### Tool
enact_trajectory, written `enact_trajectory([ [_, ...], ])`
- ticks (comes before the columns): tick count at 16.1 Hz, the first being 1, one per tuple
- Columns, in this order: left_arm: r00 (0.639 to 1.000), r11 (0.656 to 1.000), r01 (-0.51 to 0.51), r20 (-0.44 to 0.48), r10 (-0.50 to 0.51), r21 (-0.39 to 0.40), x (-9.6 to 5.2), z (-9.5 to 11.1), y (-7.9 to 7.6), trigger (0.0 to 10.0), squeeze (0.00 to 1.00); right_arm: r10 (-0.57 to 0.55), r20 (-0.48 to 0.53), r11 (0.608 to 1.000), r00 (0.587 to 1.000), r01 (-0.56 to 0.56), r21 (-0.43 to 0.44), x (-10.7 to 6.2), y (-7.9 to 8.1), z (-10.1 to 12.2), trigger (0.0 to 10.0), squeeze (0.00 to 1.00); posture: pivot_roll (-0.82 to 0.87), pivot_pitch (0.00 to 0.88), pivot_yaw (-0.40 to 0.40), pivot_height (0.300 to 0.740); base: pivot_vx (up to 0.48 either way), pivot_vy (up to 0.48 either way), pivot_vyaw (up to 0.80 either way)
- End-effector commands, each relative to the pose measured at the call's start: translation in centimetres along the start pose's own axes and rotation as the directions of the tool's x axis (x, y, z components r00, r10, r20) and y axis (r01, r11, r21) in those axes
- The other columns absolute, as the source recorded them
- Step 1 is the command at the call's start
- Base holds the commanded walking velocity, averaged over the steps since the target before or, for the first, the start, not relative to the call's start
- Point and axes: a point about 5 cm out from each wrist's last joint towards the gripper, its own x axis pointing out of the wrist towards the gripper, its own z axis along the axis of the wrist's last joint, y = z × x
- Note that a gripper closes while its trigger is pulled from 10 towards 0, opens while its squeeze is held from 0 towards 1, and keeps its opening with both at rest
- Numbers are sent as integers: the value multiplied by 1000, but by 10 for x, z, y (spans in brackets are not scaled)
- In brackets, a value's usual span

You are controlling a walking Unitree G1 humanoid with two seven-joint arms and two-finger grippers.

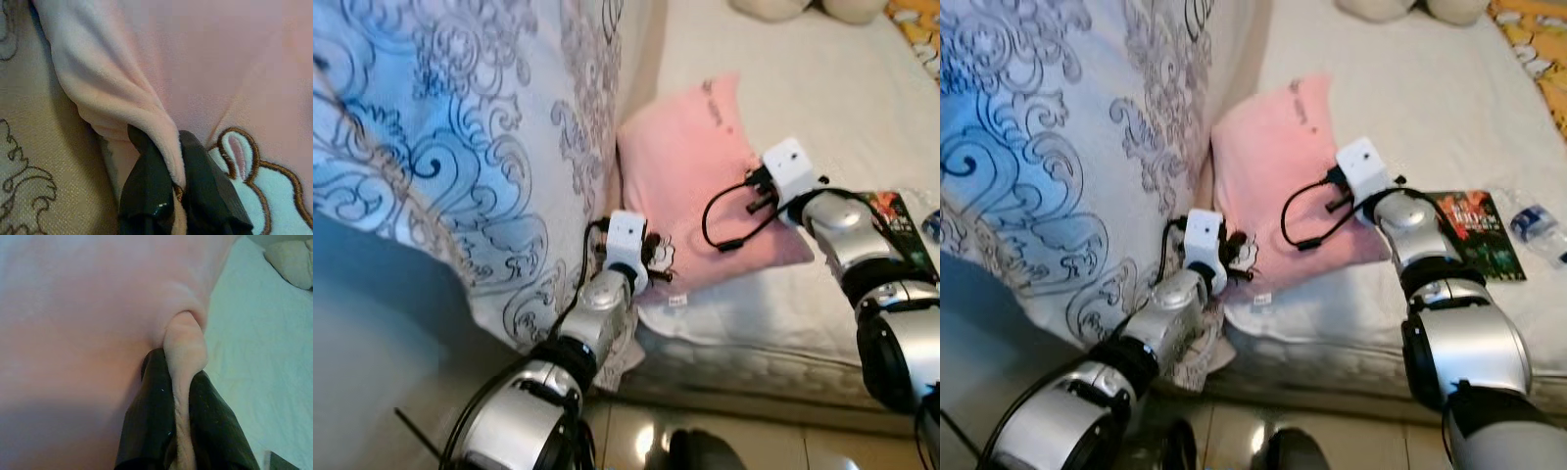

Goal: Clean up the room

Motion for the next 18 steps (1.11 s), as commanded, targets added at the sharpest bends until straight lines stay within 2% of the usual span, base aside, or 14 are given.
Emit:
enact_trajectory([
  [1,984,937,172,3,-179,-303,2,16,-153,10000,0,-80,9,997,997,80,12,-7,-20,1,10000,0,-95,158,-89,740,0,0,0],
  [18,984,937,172,3,-179,-303,2,16,-153,10000,0,-80,9,997,997,80,12,-7,-20,1,10000,0,-95,158,-89,740,0,0,0],
])
